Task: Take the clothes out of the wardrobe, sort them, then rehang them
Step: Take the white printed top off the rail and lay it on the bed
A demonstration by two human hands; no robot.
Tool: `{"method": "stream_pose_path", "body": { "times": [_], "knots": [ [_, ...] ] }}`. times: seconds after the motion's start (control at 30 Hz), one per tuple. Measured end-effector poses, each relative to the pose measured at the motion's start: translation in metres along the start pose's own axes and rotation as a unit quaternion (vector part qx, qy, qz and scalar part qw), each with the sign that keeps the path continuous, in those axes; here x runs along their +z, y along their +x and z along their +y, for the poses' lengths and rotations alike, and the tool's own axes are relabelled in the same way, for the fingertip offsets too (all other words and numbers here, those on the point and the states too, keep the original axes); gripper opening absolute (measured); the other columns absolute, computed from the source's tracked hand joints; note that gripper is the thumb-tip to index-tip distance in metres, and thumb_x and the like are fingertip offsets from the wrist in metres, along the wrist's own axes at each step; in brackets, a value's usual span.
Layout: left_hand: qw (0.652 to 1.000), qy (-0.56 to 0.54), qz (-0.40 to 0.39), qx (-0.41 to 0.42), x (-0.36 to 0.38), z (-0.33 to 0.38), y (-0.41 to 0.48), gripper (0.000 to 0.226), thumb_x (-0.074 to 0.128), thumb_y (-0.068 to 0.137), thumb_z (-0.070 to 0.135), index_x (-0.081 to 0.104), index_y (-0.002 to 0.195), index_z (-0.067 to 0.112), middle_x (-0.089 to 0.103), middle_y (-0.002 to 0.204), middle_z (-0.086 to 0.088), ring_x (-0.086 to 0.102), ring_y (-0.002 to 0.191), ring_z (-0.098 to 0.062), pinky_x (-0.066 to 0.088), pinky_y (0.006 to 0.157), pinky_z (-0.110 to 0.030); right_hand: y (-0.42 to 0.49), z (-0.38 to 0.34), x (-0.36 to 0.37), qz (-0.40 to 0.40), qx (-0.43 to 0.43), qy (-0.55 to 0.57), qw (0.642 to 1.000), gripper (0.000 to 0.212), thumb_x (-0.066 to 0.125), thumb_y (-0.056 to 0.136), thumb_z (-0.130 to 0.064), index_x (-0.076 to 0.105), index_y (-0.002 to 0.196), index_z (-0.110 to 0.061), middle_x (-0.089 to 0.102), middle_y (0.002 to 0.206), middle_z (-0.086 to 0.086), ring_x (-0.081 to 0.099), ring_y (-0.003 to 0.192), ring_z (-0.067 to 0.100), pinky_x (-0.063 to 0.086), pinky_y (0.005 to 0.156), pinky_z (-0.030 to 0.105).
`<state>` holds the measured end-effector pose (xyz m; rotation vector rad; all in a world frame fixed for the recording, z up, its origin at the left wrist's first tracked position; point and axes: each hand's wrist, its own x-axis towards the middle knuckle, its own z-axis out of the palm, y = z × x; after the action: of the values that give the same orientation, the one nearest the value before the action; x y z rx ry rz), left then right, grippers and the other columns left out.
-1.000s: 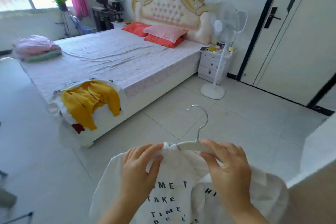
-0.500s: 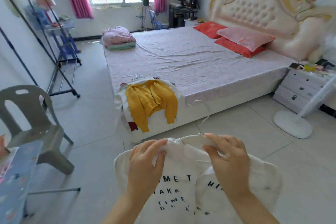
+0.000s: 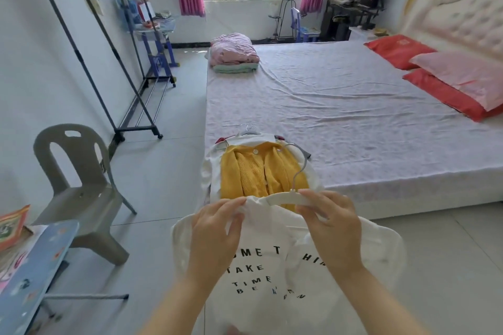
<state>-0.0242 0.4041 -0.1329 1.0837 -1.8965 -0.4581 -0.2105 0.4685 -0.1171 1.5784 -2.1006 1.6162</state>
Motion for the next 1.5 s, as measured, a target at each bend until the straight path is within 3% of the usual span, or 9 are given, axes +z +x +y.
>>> {"method": "stream_pose_path", "body": {
  "times": [0.1, 0.27, 0.6, 0.77, 0.83, 0.97, 1.1, 1.2, 1.5],
  "knots": [
    [1.0, 0.004, 0.003, -0.015, 0.032, -0.03, 0.049, 0.029, 0.047, 0.082, 0.035, 0.058, 0.109, 0.036, 0.059, 0.096, 0.021, 0.058, 0.09, -0.005, 0.052, 0.08, -0.045, 0.049, 0.03, 0.041, -0.015, 0.008, 0.0, 1.0, 0.038, 0.082, 0.065, -0.008, 0.072, 0.092, -0.032, 0.056, 0.08, -0.022, 0.055, 0.083, 0.013, 0.039, 0.073, 0.006],
    [1.0, -0.002, -0.017, -0.026, 0.076, -0.085, 0.139, 0.03, 0.047, 0.082, 0.034, 0.067, 0.105, 0.029, 0.063, 0.096, 0.017, 0.059, 0.089, -0.005, 0.053, 0.079, -0.043, 0.132, 0.072, 0.113, -0.051, 0.023, -0.001, 0.998, 0.035, 0.08, 0.068, -0.009, 0.073, 0.093, -0.033, 0.056, 0.082, -0.023, 0.054, 0.087, 0.011, 0.046, 0.072, 0.02],
    [0.994, -0.003, -0.066, -0.087, 0.152, -0.16, 0.289, 0.03, 0.048, 0.084, 0.035, 0.067, 0.105, 0.028, 0.068, 0.101, 0.011, 0.063, 0.095, -0.012, 0.051, 0.083, -0.043, 0.274, 0.141, 0.222, -0.097, 0.081, 0.031, 0.992, 0.037, 0.08, 0.067, -0.007, 0.07, 0.093, -0.032, 0.055, 0.082, -0.027, 0.055, 0.085, 0.011, 0.04, 0.074, 0.004],
    [0.99, 0.048, -0.053, -0.12, 0.195, -0.194, 0.353, 0.027, 0.055, 0.082, 0.021, 0.07, 0.104, 0.02, 0.07, 0.099, 0.008, 0.055, 0.096, -0.003, 0.049, 0.084, -0.032, 0.341, 0.185, 0.28, -0.162, 0.133, 0.061, 0.976, 0.029, 0.078, 0.068, -0.003, 0.075, 0.091, -0.02, 0.053, 0.08, -0.024, 0.05, 0.086, -0.018, 0.034, 0.073, -0.003],
    [0.987, 0.062, -0.052, -0.141, 0.21, -0.206, 0.375, 0.027, 0.053, 0.083, 0.026, 0.07, 0.103, 0.021, 0.07, 0.1, 0.009, 0.059, 0.093, -0.003, 0.05, 0.085, -0.036, 0.365, 0.203, 0.301, -0.194, 0.143, 0.065, 0.968, 0.028, 0.078, 0.07, -0.004, 0.075, 0.092, -0.021, 0.057, 0.078, -0.019, 0.051, 0.085, -0.009, 0.038, 0.076, 0.003],
    [0.967, 0.129, -0.109, -0.192, 0.239, -0.23, 0.421, 0.035, 0.052, 0.086, 0.022, 0.06, 0.119, 0.027, 0.058, 0.119, 0.015, 0.053, 0.109, -0.008, 0.043, 0.095, -0.036, 0.411, 0.238, 0.352, -0.273, 0.181, 0.07, 0.942, 0.025, 0.072, 0.077, -0.01, 0.072, 0.092, -0.031, 0.059, 0.084, -0.014, 0.053, 0.086, -0.002, 0.04, 0.075, 0.01],
    [0.889, 0.247, -0.239, -0.302, 0.263, -0.253, 0.449, 0.055, 0.049, 0.09, 0.029, 0.03, 0.142, 0.026, 0.029, 0.148, 0.004, 0.03, 0.134, -0.018, 0.024, 0.109, -0.034, 0.445, 0.278, 0.408, -0.403, 0.166, -0.041, 0.899, 0.036, 0.06, 0.087, -0.026, 0.059, 0.123, -0.027, 0.057, 0.122, -0.002, 0.055, 0.11, 0.016, 0.042, 0.091, 0.028],
    [0.871, 0.212, -0.286, -0.338, 0.276, -0.258, 0.45, 0.055, 0.05, 0.091, 0.028, 0.029, 0.142, 0.024, 0.029, 0.148, 0.003, 0.027, 0.136, -0.017, 0.022, 0.111, -0.033, 0.455, 0.296, 0.425, -0.496, 0.149, -0.103, 0.849, 0.043, 0.06, 0.087, -0.023, 0.052, 0.13, -0.022, 0.052, 0.131, 0.002, 0.049, 0.12, 0.02, 0.039, 0.097, 0.032],
    [0.832, 0.218, -0.381, -0.34, 0.295, -0.253, 0.444, 0.051, 0.047, 0.093, 0.03, 0.03, 0.141, 0.025, 0.035, 0.144, 0.004, 0.03, 0.134, -0.015, 0.025, 0.11, -0.033, 0.395, 0.346, 0.371, -0.559, 0.245, -0.164, 0.775, 0.044, 0.056, 0.09, -0.028, 0.047, 0.132, -0.02, 0.048, 0.135, -0.001, 0.044, 0.124, 0.016, 0.039, 0.1, 0.029]
  ]
}}
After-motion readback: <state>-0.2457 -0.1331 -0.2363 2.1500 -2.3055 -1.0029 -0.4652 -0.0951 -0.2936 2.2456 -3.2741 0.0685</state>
